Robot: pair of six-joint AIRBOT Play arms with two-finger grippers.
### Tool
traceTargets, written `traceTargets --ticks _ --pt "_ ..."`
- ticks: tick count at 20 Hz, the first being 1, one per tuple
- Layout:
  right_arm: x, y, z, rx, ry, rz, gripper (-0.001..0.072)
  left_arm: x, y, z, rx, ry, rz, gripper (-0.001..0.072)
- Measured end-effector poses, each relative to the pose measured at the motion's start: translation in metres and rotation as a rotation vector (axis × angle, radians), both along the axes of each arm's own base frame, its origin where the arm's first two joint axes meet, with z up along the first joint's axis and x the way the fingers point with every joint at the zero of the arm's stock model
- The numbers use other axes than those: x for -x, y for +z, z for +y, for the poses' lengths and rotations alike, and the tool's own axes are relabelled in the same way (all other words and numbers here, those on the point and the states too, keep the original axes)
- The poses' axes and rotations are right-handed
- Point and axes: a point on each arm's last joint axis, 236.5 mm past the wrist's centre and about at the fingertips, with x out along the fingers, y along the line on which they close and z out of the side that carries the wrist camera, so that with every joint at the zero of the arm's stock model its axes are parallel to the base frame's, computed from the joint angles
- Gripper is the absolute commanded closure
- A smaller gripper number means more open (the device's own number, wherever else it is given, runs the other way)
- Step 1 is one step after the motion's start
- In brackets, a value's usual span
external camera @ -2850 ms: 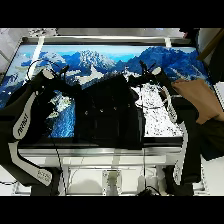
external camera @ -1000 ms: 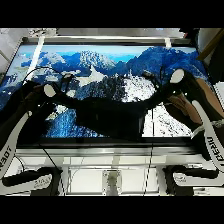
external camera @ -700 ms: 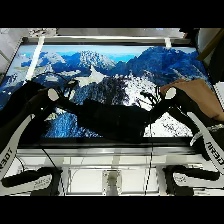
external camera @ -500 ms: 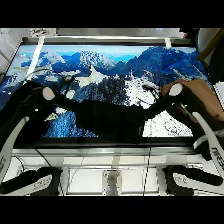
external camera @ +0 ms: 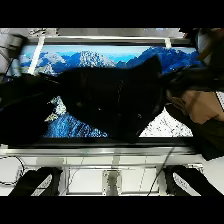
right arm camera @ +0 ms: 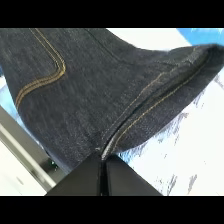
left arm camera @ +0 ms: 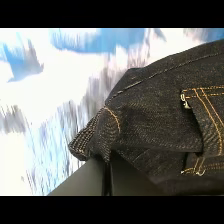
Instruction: Fold the clothes and pants, and hang the long-sleeved shirts on hangers.
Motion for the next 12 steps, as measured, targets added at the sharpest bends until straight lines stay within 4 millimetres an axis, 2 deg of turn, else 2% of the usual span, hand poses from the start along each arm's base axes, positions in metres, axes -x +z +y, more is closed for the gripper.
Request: traceTargets --ticks 2,4,6,9,12 --pt "0.023 0.028 -0.002 -0.015 0.001 -0.065 0.0703 0.023 0.038 0.004 0.041 0.008 -0.090 0.0687" --pt "0.037 0.043 -0.003 -0.024 0.003 -0.101 0.0703 0.042 0.054 0.006 0.067 0.012 -0.119 0.0687" --pt "0.040 0.048 -0.004 -0.028 0.000 -0.110 0.0703 0.053 0.060 0.007 0.079 0.010 -0.125 0.0687" --pt "0.022 0.037 -0.005 -0.012 -0.016 -0.074 0.0702 0.048 0.049 0.005 0.082 0.013 -0.076 0.0687" --pt "-0.024 0.002 -0.004 0.021 -0.033 0.021 0.0703 0.017 0.007 -0.002 0.057 0.014 0.067 0.0687"
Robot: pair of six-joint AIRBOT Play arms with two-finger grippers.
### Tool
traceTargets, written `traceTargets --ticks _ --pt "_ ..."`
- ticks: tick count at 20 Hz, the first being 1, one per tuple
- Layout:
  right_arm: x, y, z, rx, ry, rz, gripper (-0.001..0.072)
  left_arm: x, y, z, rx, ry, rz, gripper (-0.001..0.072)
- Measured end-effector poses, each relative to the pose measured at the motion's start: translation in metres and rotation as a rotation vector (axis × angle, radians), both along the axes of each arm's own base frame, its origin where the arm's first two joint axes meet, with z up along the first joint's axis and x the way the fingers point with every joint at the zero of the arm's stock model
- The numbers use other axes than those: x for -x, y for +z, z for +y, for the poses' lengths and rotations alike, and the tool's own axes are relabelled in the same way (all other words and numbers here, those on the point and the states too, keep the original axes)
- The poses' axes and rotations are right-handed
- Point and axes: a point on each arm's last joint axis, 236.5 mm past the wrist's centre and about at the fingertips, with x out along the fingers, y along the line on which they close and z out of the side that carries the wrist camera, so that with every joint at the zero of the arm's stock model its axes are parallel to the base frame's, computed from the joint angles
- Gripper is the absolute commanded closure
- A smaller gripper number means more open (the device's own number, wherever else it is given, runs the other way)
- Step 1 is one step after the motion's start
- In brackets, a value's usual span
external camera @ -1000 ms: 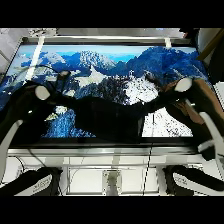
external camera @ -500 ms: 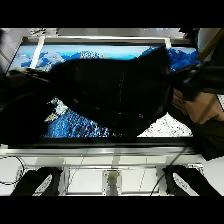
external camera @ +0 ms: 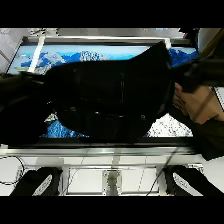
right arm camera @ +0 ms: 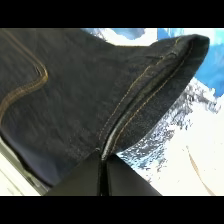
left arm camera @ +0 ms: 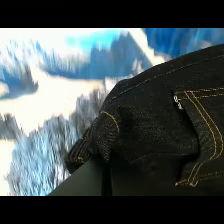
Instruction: Fold the clothes and pants, and hang the long-sleeved shirts on hangers.
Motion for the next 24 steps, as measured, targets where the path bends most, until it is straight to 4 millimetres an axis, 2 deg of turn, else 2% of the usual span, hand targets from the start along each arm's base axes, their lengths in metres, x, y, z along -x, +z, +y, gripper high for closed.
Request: traceTargets --ticks 2,7,8,9,10,11,12,13,15,17,20,22,24 --pt "-0.045 -0.033 0.001 0.024 -0.014 0.052 0.0703 -0.033 -0.034 -0.003 -0.028 0.008 0.078 0.0687" --pt "-0.189 -0.141 0.005 -0.007 -0.145 0.093 0.0701 -0.138 -0.130 -0.005 -0.072 0.084 0.161 0.0684" --pt "-0.214 -0.160 0.006 -0.034 -0.182 0.088 0.0700 -0.156 -0.153 -0.006 -0.073 0.097 0.173 0.0601" --pt "-0.239 -0.179 0.006 -0.073 -0.228 0.079 0.0667 -0.172 -0.173 -0.008 -0.069 0.111 0.179 0.0236" --pt "-0.259 -0.193 0.005 -0.120 -0.281 0.073 0.0530 -0.186 -0.190 -0.010 -0.058 0.125 0.181 0.0003" --pt "-0.278 -0.202 0.002 -0.170 -0.339 0.057 0.0347 -0.199 -0.205 -0.012 -0.045 0.140 0.181 0.0009" --pt "-0.292 -0.205 -0.002 -0.208 -0.385 0.038 0.0300 -0.208 -0.214 -0.012 -0.030 0.154 0.176 0.0010" --pt "-0.302 -0.207 -0.009 -0.238 -0.424 0.024 0.0300 -0.216 -0.216 -0.010 -0.019 0.169 0.164 0.0010" --pt "-0.313 -0.199 -0.025 -0.268 -0.465 0.005 0.0306 -0.226 -0.206 0.002 0.004 0.204 0.125 0.0015" --pt "-0.313 -0.180 -0.048 -0.263 -0.470 0.007 0.0317 -0.226 -0.178 0.020 0.028 0.238 0.084 0.0015" --pt "-0.288 -0.150 -0.089 -0.221 -0.452 0.063 0.0316 -0.198 -0.160 0.050 0.026 0.259 0.150 0.0015" --pt "-0.253 -0.142 -0.118 -0.164 -0.436 0.153 0.0316 -0.165 -0.175 0.062 0.011 0.254 0.274 0.0016" --pt "-0.210 -0.148 -0.139 -0.110 -0.418 0.275 0.0316 -0.130 -0.203 0.064 0.014 0.242 0.401 0.0016"
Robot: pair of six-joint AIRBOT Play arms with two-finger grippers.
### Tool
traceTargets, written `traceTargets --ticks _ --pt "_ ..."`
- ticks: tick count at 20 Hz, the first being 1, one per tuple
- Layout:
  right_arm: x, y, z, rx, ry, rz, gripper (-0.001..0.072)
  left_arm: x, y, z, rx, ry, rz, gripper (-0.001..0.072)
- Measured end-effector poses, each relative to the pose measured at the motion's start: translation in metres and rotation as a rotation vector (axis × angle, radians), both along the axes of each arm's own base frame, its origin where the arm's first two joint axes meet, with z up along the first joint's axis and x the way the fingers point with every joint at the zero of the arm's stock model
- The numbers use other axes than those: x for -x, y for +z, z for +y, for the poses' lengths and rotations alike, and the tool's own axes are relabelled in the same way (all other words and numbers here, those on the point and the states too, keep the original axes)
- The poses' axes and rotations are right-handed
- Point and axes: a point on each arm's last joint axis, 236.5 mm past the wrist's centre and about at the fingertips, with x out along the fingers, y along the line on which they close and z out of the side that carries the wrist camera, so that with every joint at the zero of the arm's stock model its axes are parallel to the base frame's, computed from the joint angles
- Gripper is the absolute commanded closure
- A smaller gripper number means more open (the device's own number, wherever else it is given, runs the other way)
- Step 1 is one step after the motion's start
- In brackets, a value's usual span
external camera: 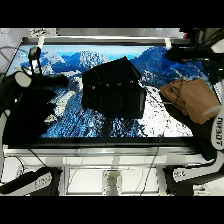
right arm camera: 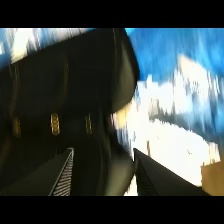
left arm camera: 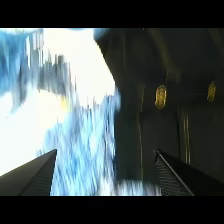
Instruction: Fold the clothes and pants, and hang the long-sleeved shirts on hangers.
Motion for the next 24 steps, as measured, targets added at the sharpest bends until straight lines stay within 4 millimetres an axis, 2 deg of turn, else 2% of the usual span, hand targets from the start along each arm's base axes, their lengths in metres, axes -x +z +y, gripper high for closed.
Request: traceTargets --ticks 2,4,7,9,11,14,21,22,23,24 --pt "0.035 -0.011 -0.014 -0.004 0.003 0.091 0.0315 0.028 -0.036 -0.009 0.046 -0.012 0.110 0.0017" --pt "0.062 -0.030 -0.018 -0.026 0.001 0.170 0.0315 0.041 -0.066 -0.024 0.092 -0.038 0.165 0.0017" --pt "0.093 -0.066 -0.009 -0.064 0.028 0.284 0.0315 0.041 -0.098 -0.050 0.166 -0.081 0.187 0.0017" --pt "0.105 -0.086 -0.001 -0.074 0.051 0.330 0.0315 0.038 -0.116 -0.065 0.219 -0.089 0.204 0.0017" --pt "0.110 -0.097 0.006 -0.073 0.071 0.344 0.0315 0.037 -0.133 -0.073 0.249 -0.095 0.222 0.0017" --pt "0.110 -0.105 0.012 -0.070 0.083 0.339 0.0315 0.032 -0.150 -0.076 0.268 -0.081 0.233 0.0017" --pt "0.102 -0.107 0.013 -0.061 0.070 0.304 0.0315 0.018 -0.160 -0.086 0.327 -0.024 0.223 0.0022" --pt "0.101 -0.107 0.013 -0.060 0.068 0.301 0.0315 0.017 -0.160 -0.089 0.328 -0.028 0.222 0.0130" --pt "0.101 -0.107 0.012 -0.059 0.066 0.298 0.0315 0.015 -0.161 -0.092 0.327 -0.031 0.219 0.0314" --pt "0.100 -0.107 0.012 -0.058 0.064 0.295 0.0315 0.016 -0.162 -0.094 0.326 -0.039 0.223 0.0464"
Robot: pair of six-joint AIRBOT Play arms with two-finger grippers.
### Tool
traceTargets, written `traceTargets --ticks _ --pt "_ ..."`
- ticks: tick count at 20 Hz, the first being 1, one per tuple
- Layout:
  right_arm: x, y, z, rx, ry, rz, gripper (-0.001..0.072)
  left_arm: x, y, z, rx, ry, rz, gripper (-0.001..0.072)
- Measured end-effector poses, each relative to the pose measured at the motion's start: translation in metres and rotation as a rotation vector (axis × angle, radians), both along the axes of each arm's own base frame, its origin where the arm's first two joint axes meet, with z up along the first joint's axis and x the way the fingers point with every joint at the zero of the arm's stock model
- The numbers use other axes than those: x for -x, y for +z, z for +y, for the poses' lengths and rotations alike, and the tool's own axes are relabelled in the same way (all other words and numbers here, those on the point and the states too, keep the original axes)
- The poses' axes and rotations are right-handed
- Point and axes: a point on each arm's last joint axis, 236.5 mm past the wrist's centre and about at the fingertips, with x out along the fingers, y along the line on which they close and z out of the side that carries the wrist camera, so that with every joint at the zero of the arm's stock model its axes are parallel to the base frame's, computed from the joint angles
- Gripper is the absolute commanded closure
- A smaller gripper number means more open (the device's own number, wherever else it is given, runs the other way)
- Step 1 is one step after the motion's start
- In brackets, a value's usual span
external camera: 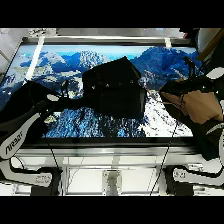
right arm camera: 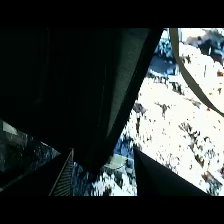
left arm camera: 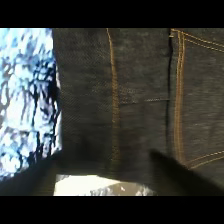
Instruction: Fold the clothes and pants, and hang the long-sleeved shirts on hangers.
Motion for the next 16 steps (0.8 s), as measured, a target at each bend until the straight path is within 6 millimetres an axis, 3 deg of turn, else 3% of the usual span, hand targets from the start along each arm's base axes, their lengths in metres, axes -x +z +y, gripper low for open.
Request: traceTargets --ticks 2,5,8,9,11,14,16 --pt "0.000 0.000 0.000 0.000 0.000 -0.001 0.0315 -0.004 0.005 -0.005 0.014 0.001 -0.009 0.0671" --pt "0.004 -0.001 0.002 -0.005 0.012 0.015 0.0315 -0.007 0.010 -0.006 0.017 -0.001 -0.022 0.0683" --pt "0.024 -0.009 0.009 -0.028 0.048 0.085 0.0314 -0.009 0.017 -0.007 0.021 -0.001 -0.037 0.0683" --pt "0.032 -0.015 0.014 -0.047 0.052 0.114 0.0312 -0.009 0.019 -0.007 0.022 -0.001 -0.040 0.0620" --pt "0.053 -0.035 0.026 -0.109 0.049 0.191 0.0301 -0.006 0.022 -0.009 0.032 -0.013 -0.036 0.0096" --pt "0.088 -0.062 0.052 -0.237 0.044 0.312 0.0292 0.009 0.025 -0.009 0.086 -0.046 0.031 0.0084" --pt "0.103 -0.075 0.063 -0.293 0.037 0.355 0.0292 0.020 0.027 -0.001 0.142 -0.035 0.105 0.0117"
